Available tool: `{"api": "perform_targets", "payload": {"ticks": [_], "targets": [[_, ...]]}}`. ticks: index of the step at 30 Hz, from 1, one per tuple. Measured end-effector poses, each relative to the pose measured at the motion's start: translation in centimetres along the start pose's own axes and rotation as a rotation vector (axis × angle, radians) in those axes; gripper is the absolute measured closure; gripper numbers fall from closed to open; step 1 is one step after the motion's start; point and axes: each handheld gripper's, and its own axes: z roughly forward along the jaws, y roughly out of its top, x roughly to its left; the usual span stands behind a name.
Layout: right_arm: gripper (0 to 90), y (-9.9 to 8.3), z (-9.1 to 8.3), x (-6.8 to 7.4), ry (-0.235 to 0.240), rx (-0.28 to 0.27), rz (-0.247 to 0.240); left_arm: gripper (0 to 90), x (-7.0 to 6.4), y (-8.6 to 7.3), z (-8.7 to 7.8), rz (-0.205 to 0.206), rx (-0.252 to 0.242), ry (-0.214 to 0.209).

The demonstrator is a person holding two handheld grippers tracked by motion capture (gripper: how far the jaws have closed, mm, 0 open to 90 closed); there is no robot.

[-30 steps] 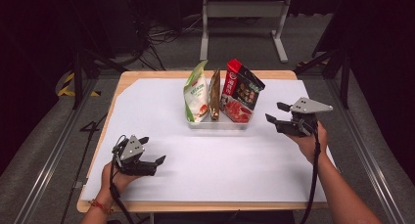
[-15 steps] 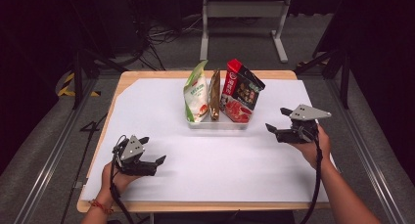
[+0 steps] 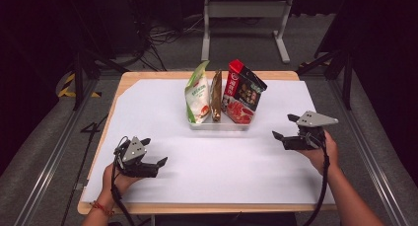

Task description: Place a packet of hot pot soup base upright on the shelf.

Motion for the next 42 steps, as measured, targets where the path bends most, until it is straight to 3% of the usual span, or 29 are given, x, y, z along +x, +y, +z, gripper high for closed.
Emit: {"api": "perform_targets", "payload": {"ticks": [8, 27, 35, 42], "targets": [[16.1, -1.3, -0.9, -0.2, 0.026, 0.005, -0.028, 11.7, 0.0, 0.0, 0.0, 0.003, 0.002, -0.001], [17.8, -5.1, -2.7, 0.9, -0.003, 0.055, -0.073, 11.6, -0.2, 0.1, 0.2, 0.005, 0.010, -0.006], [18.4, -6.6, -3.6, 1.3, 0.014, 0.033, -0.052, 11.5, -0.3, 0.1, 0.3, 0.008, 0.010, -0.008], [19.0, -7.6, -4.5, 1.6, 0.032, -0.032, -0.024, 11.5, -0.3, 0.1, 0.3, 0.013, 0.012, -0.007]]}}
